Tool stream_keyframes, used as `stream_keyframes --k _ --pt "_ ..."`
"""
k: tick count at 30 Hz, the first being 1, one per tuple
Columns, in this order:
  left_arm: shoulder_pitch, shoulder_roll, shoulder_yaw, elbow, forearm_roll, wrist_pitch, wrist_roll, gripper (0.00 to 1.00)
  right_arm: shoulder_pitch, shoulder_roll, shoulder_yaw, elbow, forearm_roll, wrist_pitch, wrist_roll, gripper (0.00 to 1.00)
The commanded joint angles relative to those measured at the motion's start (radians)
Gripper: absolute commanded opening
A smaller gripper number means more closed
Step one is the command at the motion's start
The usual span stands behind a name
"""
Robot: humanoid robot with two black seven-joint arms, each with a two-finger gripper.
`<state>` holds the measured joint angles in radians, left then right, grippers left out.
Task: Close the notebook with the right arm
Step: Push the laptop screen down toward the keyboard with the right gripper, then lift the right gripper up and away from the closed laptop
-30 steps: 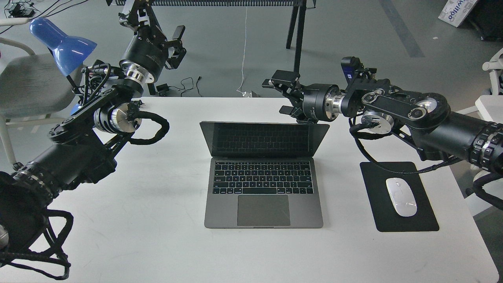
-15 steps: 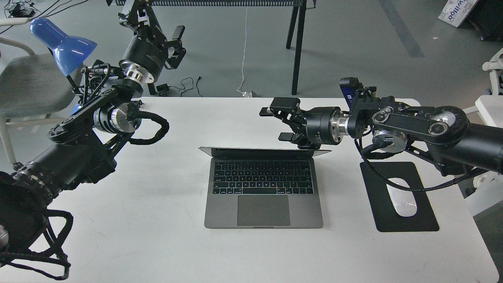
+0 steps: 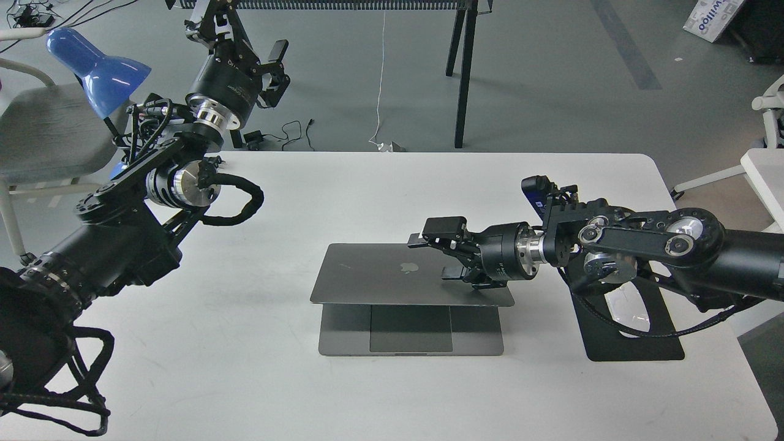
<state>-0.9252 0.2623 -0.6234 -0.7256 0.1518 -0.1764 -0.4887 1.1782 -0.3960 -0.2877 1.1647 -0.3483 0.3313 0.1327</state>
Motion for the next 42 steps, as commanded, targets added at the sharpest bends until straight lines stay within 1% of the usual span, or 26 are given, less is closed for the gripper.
stream_keyframes --k 1,11,23,28,32,35,39,42 --pt "0.000 0.000 0.001 0.000 0.000 0.000 0.000 1.00 -0.040 0.017 -0.001 0.000 -0.046 0.000 -0.008 1.00" --pt "0.000 0.000 -0.001 0.000 0.000 0.000 0.000 1.00 -0.118 0.052 -0.054 -0.010 -0.110 -0.009 -0.010 1.00" --pt "0.000 0.000 -0.001 0.000 0.000 0.000 0.000 1.00 -0.146 0.054 -0.057 -0.010 -0.110 -0.014 -0.008 1.00" --pt "0.000 0.000 -0.001 0.000 0.000 0.000 0.000 1.00 -0.120 0.048 -0.030 -0.008 -0.104 -0.012 -0.008 1.00" --pt "0.000 0.000 -0.001 0.000 0.000 0.000 0.000 1.00 -0.051 0.025 0.065 -0.005 -0.107 -0.020 -0.007 1.00" --pt "0.000 0.000 0.001 0.000 0.000 0.000 0.000 1.00 -0.008 -0.009 0.174 -0.011 -0.107 -0.026 -0.007 1.00" --pt "0.000 0.000 0.001 0.000 0.000 0.000 0.000 1.00 0.018 -0.052 0.370 -0.025 -0.107 -0.031 -0.005 1.00" --pt "0.000 0.000 -0.001 0.000 0.000 0.000 0.000 1.00 0.015 -0.063 0.536 -0.094 -0.107 -0.031 -0.005 1.00"
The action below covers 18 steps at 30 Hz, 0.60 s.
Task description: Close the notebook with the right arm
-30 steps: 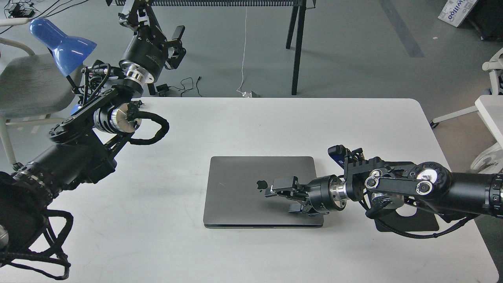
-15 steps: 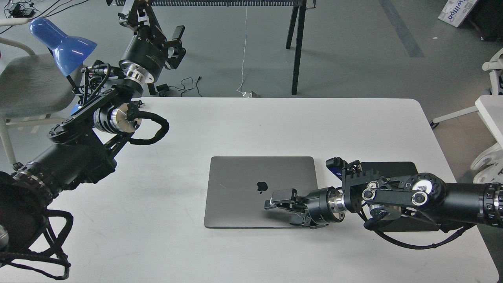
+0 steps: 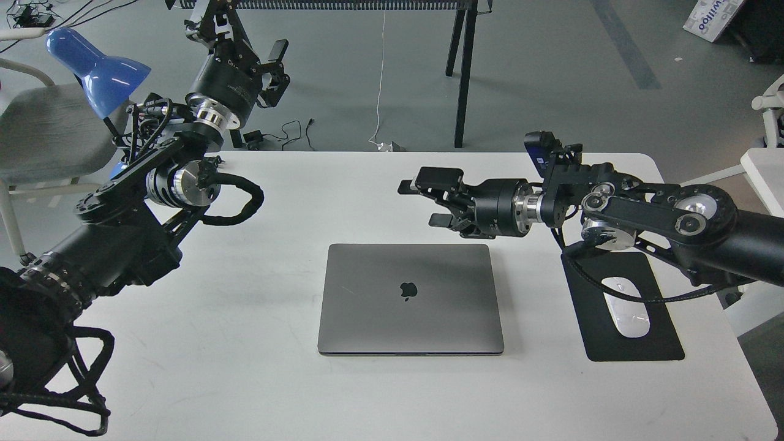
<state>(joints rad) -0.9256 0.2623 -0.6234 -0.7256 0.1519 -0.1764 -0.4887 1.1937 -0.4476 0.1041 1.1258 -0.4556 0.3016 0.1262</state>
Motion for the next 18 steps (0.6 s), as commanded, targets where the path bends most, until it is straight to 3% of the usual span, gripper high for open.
stream_keyframes --k 1,6,13,18 --pt "0.001 0.000 0.001 0.000 0.000 0.000 0.000 1.00 -0.003 -0.011 0.196 -0.093 0.001 -0.001 0.001 1.00" --pt "0.001 0.000 0.001 0.000 0.000 0.000 0.000 1.00 -0.026 0.000 0.368 -0.253 0.017 0.007 0.010 1.00" --pt "0.001 0.000 0.001 0.000 0.000 -0.002 0.000 1.00 -0.152 0.000 0.586 -0.265 0.067 0.039 0.012 1.00" --pt "0.001 0.000 0.001 0.000 0.000 -0.002 0.000 1.00 -0.215 0.001 0.643 -0.265 0.127 0.063 0.013 1.00"
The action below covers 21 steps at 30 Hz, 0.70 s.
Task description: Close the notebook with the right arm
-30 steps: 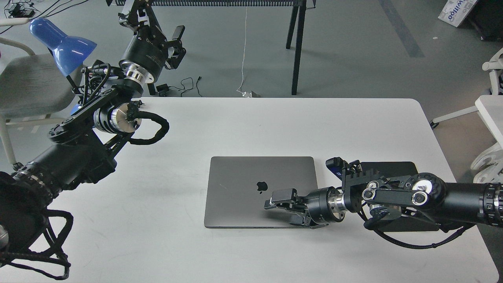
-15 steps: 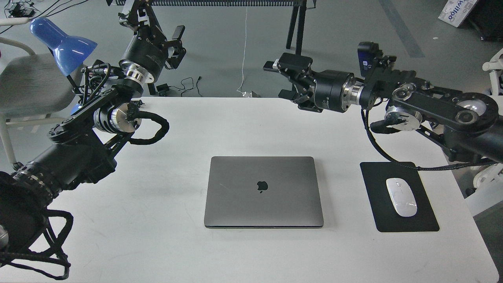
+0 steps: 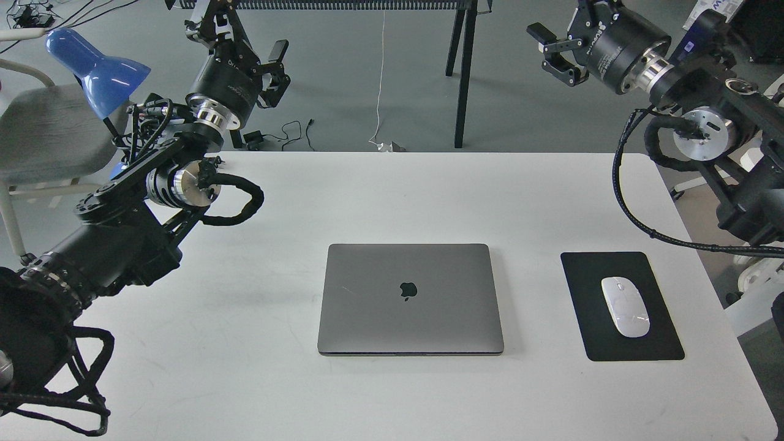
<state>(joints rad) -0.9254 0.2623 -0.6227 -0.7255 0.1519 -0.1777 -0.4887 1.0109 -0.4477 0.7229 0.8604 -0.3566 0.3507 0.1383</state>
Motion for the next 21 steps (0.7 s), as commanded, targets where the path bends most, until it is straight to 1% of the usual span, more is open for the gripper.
stream_keyframes --k 1,5,10,21 --pt "0.000 0.000 0.000 0.000 0.000 0.000 0.000 1.00 -0.046 0.001 0.030 0.000 0.039 0.027 0.001 1.00" --pt "0.000 0.000 0.000 0.000 0.000 -0.002 0.000 1.00 -0.101 0.004 0.067 0.002 0.094 0.050 0.014 1.00" --pt "0.000 0.000 0.000 0.000 0.000 -0.002 0.000 1.00 -0.153 0.006 0.093 0.012 0.126 0.067 0.015 1.00" --pt "0.000 0.000 0.000 0.000 0.000 -0.002 0.000 1.00 -0.153 0.006 0.093 0.032 0.126 0.068 0.017 1.00"
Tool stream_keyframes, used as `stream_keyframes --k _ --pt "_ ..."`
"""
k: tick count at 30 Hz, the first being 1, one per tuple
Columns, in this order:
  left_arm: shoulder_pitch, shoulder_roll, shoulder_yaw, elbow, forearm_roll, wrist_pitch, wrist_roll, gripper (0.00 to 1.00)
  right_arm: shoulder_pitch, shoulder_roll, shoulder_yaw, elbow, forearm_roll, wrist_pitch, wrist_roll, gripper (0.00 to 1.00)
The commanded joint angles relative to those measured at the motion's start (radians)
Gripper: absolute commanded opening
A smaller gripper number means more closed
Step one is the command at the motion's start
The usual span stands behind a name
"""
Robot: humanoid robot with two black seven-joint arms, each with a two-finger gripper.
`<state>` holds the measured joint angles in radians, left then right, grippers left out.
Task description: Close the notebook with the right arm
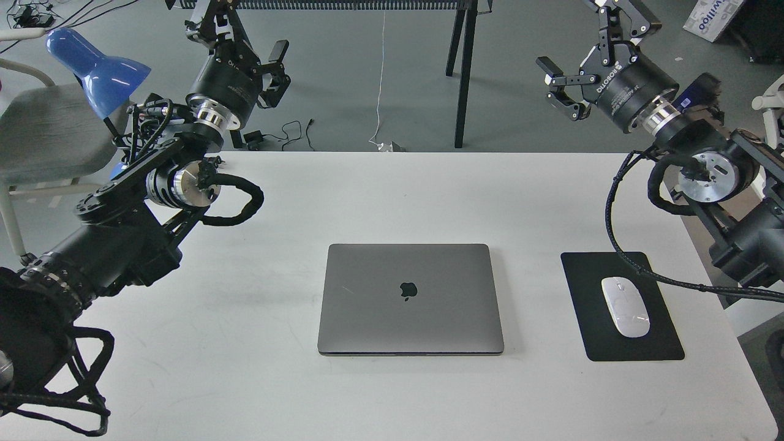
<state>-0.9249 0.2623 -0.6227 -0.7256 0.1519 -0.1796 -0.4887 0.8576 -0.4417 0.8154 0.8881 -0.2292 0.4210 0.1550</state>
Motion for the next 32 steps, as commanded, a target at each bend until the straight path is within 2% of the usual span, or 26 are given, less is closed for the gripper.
stream_keyframes --k 1,32 --pt "-0.002 0.000 0.000 0.000 0.000 0.000 0.000 1.00 0.000 0.001 0.001 0.006 0.001 -0.002 0.000 1.00" --pt "-0.002 0.000 0.000 -0.002 0.000 0.000 0.000 1.00 0.014 0.001 0.001 0.020 -0.001 -0.010 0.000 1.00"
